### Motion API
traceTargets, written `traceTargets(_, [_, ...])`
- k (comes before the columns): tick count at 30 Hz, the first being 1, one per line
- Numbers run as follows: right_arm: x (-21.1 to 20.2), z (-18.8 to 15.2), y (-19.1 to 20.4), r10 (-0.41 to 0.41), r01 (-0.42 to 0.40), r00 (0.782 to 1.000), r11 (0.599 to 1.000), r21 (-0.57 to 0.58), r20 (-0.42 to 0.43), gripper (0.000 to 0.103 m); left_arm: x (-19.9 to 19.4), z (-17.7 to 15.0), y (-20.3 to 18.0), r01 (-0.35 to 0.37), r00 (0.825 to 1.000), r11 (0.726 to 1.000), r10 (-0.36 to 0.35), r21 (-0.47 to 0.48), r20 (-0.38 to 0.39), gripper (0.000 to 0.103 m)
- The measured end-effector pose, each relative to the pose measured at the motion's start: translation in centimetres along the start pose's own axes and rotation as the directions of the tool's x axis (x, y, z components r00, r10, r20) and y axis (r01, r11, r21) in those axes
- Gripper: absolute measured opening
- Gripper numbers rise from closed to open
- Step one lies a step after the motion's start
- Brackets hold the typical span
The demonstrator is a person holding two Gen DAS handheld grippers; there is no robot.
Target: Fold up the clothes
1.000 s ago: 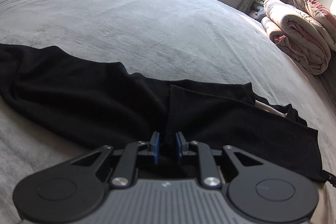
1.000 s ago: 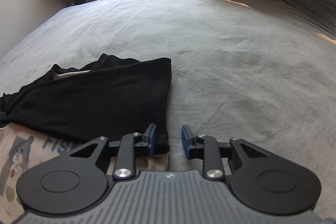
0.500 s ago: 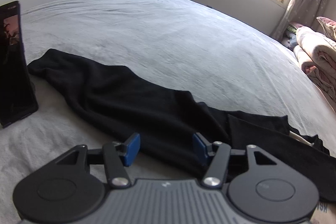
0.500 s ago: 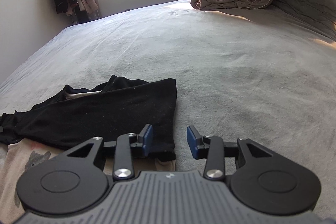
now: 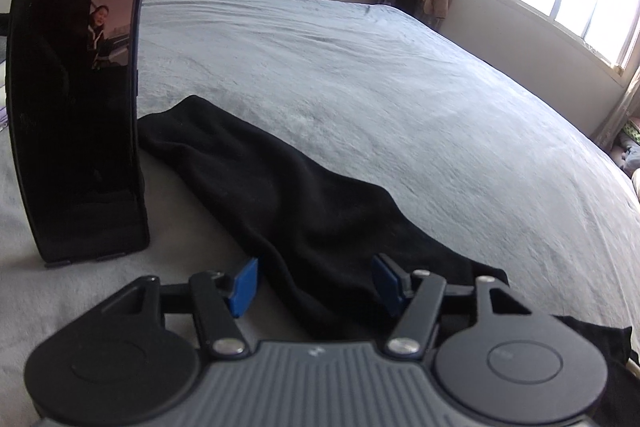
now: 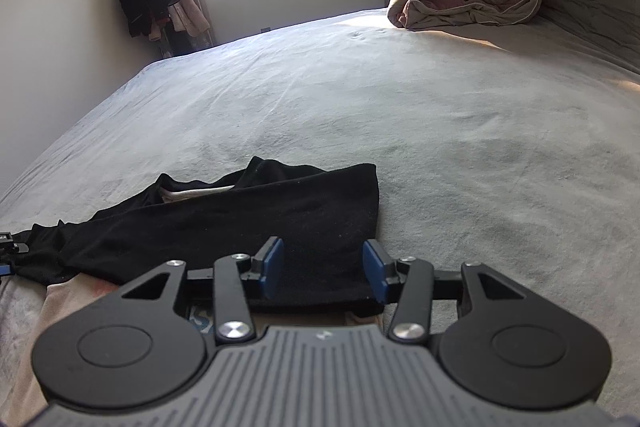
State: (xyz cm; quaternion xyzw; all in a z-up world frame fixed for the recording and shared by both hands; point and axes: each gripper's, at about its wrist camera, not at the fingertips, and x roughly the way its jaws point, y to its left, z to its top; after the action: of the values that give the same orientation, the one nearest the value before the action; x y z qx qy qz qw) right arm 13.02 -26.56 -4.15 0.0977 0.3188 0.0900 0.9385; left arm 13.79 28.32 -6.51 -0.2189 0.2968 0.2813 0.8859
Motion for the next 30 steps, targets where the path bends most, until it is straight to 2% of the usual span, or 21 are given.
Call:
traceTargets(5, [0.2, 0.0, 0.3, 0.005, -0.005, 1.000, 1.000, -0.007, -0.002, 0.049, 0.8, 0.4, 0.0, -0.013, 0.999, 1.000, 0.014, -0.008, 0.030, 0.061])
traceTargets(10, [0.2, -0.1, 0.3, 0.006, -0.006, 1.000, 1.000, -0.003, -0.002, 0.049, 1.3, 0.5, 0.6, -0.002, 0.996, 0.998, 0.008, -0.063, 0.084, 0.058])
traceTargets(11, [0.2, -0.2, 0.3, 0.006, -0.006, 1.000, 1.000, -0.001, -0.002, 0.049, 1.4, 0.5, 0.8, 0.002, 0.995, 0.997, 0.006, -0.079, 0.098, 0.053])
traceTargets(13, [0.2, -0.2, 0.3, 0.007, -0.007, 1.000, 1.000, 0.000, -0.002, 0.049, 1.5, 0.5, 1.1, 0.003, 0.993, 0.995, 0.009, -0.097, 0.115, 0.037])
traceTargets(14, [0.2, -0.1, 0.3, 0.008, -0.008, 1.000, 1.000, 0.000, -0.002, 0.049, 1.5, 0.4, 1.3, 0.002, 0.993, 0.995, 0.011, -0.104, 0.122, 0.022])
traceTargets(15, [0.2, -0.1, 0.4, 0.009, -0.009, 1.000, 1.000, 0.000, -0.002, 0.049, 1.4, 0.4, 1.4, 0.009, 0.992, 0.994, 0.006, -0.110, 0.128, 0.012])
traceTargets(18, [0.3, -0.2, 0.5, 0.014, -0.014, 1.000, 1.000, -0.002, -0.004, 0.049, 0.5, 0.4, 1.2, 0.057, 0.985, 0.992, -0.037, -0.115, 0.170, 0.010])
traceTargets(23, [0.2, -0.3, 1.0, 0.022, -0.022, 1.000, 1.000, -0.014, -0.004, 0.049, -2.4, 0.7, -0.7, 0.141, 0.959, 0.988, -0.122, -0.055, 0.256, 0.010])
traceTargets(30, [-0.3, -0.1, 1.1, 0.024, -0.024, 1.000, 0.999, -0.024, 0.011, 0.049, -5.9, 0.8, -3.9, 0.274, 0.918, 0.962, -0.264, 0.008, 0.297, 0.010])
